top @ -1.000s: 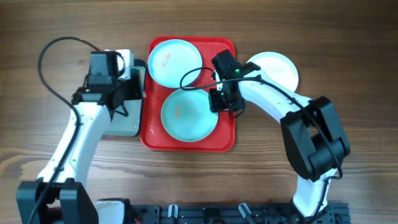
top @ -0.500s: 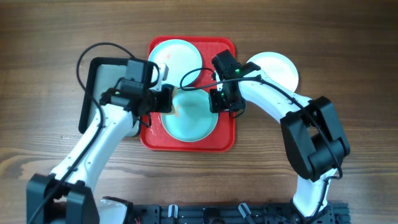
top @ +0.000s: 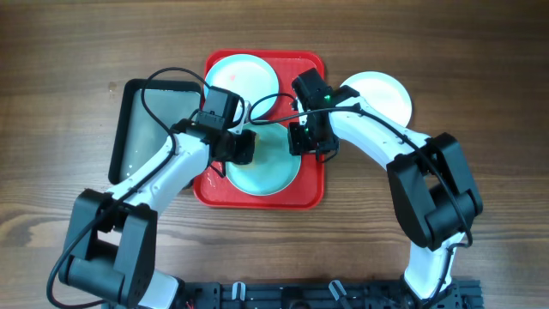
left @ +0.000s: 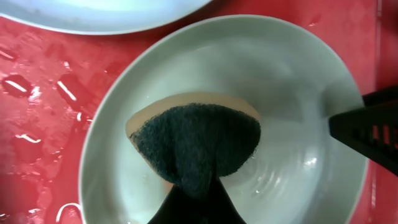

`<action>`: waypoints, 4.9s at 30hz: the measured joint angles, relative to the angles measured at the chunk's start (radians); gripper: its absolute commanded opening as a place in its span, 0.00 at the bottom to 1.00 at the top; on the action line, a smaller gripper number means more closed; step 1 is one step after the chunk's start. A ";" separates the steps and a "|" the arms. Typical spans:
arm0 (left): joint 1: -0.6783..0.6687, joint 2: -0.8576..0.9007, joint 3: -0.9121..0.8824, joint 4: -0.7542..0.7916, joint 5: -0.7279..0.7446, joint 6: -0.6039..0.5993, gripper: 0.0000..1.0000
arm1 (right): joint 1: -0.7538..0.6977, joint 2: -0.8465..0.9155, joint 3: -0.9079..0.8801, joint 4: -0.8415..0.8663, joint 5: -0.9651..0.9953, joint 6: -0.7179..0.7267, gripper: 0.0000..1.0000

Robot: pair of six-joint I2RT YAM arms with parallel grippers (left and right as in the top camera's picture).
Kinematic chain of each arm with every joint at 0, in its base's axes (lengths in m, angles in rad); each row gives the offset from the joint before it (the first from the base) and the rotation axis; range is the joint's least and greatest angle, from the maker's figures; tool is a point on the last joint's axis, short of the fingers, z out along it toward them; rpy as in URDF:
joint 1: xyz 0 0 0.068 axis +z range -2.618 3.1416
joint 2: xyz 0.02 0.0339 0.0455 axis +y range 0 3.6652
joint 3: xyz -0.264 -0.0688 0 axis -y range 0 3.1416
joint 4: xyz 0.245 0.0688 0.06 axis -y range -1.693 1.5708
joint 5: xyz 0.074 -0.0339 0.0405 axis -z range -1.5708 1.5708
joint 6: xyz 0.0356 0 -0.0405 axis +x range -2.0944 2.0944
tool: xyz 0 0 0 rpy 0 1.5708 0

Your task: Clean dirty plates on tray and stack at the side

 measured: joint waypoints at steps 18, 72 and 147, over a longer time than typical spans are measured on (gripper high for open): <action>0.000 0.000 -0.004 0.002 -0.041 0.000 0.04 | 0.000 0.000 0.000 -0.043 0.003 -0.003 0.18; 0.000 0.000 -0.085 0.097 -0.139 -0.036 0.04 | 0.000 0.000 -0.002 0.020 0.003 -0.003 0.04; 0.118 -0.012 0.010 -0.009 0.164 0.013 0.04 | 0.036 0.000 -0.007 0.013 -0.076 -0.064 0.04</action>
